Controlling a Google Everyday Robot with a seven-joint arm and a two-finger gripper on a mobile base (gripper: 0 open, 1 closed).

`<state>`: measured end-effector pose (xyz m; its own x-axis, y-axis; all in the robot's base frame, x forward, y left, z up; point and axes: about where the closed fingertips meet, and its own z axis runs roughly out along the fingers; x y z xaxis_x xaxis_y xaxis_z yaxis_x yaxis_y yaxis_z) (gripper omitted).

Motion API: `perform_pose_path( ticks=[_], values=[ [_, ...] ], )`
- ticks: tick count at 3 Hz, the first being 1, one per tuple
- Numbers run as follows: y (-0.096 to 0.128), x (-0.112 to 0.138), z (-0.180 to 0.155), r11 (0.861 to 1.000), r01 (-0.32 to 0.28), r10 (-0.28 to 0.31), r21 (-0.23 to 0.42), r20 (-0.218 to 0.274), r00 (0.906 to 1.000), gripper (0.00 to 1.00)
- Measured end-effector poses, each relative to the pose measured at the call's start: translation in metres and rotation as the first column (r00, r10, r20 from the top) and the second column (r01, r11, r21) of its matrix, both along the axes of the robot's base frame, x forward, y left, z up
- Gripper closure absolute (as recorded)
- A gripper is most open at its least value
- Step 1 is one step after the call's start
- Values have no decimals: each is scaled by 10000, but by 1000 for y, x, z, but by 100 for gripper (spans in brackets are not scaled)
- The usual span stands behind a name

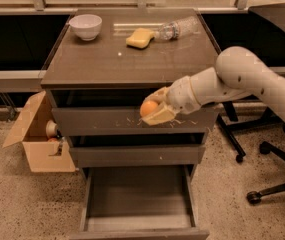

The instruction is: Place orange into bottom drawer

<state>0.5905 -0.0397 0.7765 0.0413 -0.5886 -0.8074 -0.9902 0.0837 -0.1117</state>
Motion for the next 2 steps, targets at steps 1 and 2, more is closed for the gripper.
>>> perform_pose_path(
  ticks=[1,2],
  values=[
    [-8,-19,-44,9984,-409,415,-381,154,9990,100],
    [-28,-49,-114,9991,-409,412,-139,227,9989,100]
  ],
)
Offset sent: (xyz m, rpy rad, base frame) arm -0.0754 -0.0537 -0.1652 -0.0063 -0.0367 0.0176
